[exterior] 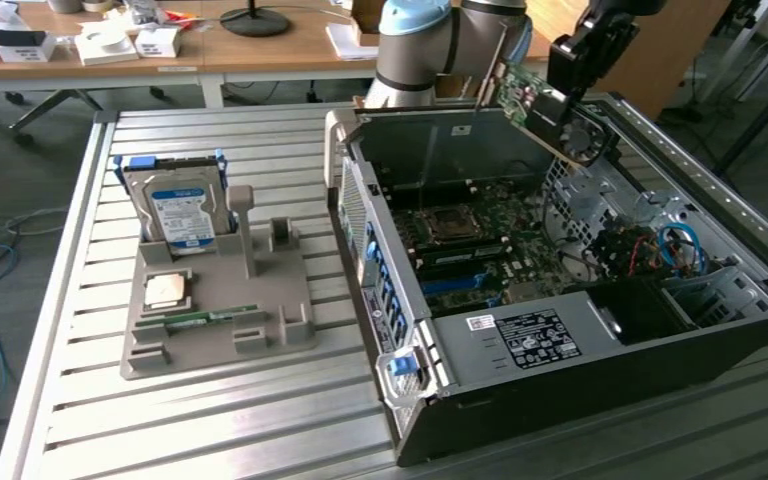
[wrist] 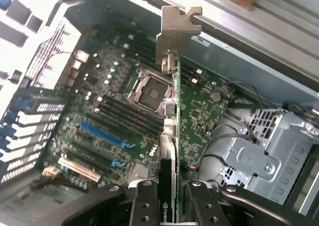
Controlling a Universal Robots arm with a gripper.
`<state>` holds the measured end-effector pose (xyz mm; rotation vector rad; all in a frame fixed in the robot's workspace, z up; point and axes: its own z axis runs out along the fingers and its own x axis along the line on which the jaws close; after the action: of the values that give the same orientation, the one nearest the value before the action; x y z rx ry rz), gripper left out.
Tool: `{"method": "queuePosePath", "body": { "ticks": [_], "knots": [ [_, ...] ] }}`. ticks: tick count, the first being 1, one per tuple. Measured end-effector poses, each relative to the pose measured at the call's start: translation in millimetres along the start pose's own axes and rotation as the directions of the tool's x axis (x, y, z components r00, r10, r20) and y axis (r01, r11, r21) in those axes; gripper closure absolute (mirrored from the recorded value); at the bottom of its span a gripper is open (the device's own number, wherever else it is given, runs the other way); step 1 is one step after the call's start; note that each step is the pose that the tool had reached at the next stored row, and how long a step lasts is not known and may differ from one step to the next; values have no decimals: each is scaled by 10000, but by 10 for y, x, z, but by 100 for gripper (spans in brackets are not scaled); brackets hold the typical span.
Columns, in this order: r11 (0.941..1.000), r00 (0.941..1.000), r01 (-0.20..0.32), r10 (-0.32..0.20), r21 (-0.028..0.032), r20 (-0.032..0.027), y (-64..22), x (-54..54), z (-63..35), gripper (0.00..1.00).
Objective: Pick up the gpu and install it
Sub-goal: 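Insert the gpu into the slot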
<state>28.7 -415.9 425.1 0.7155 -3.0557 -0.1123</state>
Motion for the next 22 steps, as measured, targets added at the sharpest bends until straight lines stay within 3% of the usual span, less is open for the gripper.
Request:
{"method": "queuePosePath", "body": {
  "ticks": [5, 11, 16, 22],
  "knots": [
    [9967, 9967, 809, -808, 33, -83, 0, 0, 2, 74],
    [9848, 9847, 1737, -1736, 52, -173, 0, 0, 5, 74],
    [9699, 9697, 2434, -2432, 65, -247, -1, 0, 7, 74],
    [9449, 9445, 3272, -3268, 78, -342, -1, 0, 10, 74]
  ]
}}
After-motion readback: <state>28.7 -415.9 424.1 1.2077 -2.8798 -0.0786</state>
